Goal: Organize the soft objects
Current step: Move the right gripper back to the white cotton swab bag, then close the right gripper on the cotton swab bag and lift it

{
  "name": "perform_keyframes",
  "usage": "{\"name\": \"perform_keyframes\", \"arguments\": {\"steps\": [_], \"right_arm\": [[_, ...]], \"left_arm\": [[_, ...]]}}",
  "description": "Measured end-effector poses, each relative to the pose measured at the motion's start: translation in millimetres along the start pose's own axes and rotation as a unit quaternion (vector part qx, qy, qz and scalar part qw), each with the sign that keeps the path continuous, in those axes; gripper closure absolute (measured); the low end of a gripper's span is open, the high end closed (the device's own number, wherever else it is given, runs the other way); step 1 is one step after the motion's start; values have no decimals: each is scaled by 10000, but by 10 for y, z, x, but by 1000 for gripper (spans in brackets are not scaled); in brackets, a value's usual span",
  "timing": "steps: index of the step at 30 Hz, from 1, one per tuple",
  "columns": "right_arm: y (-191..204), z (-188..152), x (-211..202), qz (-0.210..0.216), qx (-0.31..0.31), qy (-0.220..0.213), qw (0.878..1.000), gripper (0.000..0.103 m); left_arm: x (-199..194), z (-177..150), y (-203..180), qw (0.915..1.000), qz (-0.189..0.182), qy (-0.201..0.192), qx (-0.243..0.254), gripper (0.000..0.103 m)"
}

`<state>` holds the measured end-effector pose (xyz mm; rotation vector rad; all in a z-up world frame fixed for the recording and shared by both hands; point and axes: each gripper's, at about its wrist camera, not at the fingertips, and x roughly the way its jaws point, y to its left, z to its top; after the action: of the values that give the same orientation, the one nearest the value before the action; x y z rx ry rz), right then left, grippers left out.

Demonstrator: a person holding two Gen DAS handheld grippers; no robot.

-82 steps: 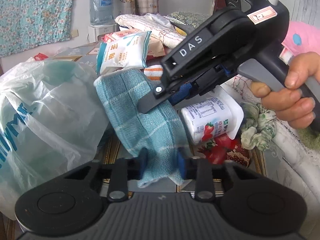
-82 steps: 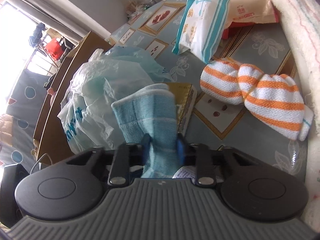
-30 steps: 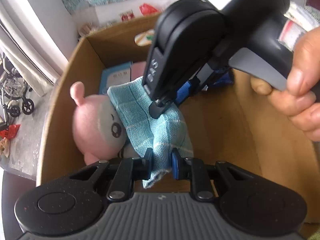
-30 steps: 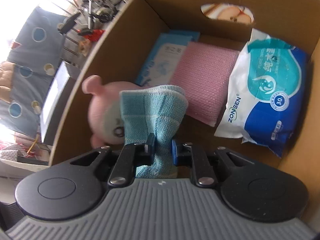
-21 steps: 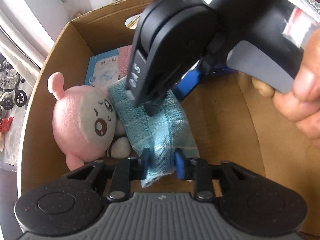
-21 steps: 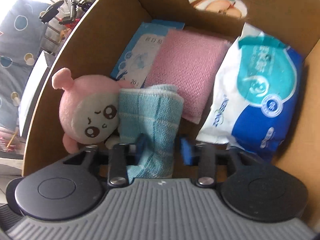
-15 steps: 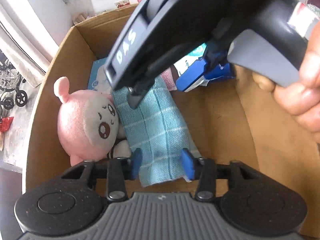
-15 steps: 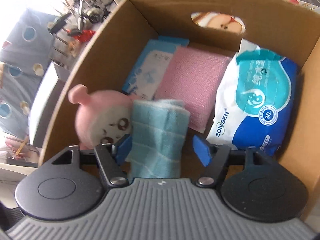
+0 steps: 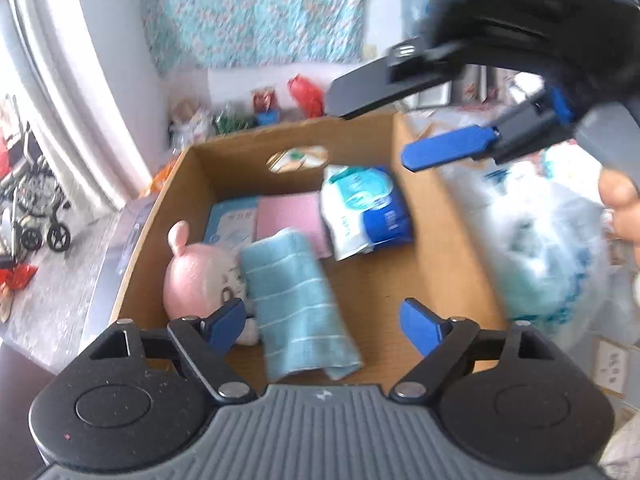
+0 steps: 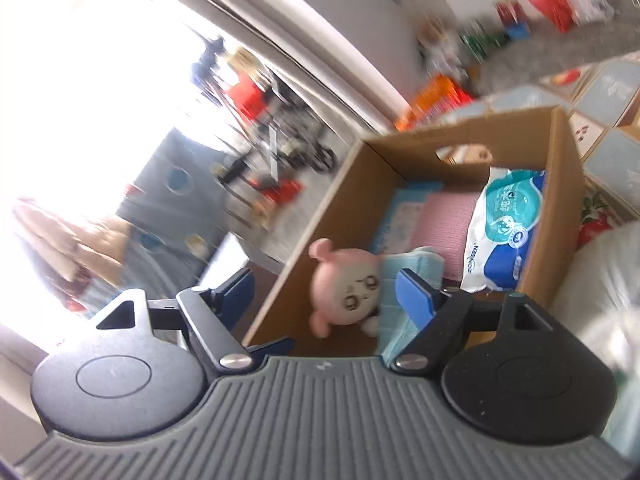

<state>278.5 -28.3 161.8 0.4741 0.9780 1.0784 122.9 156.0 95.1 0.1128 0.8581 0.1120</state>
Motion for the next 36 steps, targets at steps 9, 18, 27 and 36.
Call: {"name": "perform_keyframes", "arguments": {"steps": [9,18,27,36], "right_arm": [[-149,-169,-1396,-604,-418,-605,9955,22],[-1023,123,-2610,-2215,-310,-957,9699,20],[-2246,282,-2526,-2868,99,-540,9564,31],[-2904,704,-2100,-2846,232,-296,9579,53]], "left_arm": [[-519,152,-831,9940,-563,-776,521,15],[-228,693,-1773,9713,-2142,-1025,105,15],[853,1002,-2503,9544,-2834,-22,-936,25],[1629,1077,-2769,9496,-2737,647,-1382,26]]}}
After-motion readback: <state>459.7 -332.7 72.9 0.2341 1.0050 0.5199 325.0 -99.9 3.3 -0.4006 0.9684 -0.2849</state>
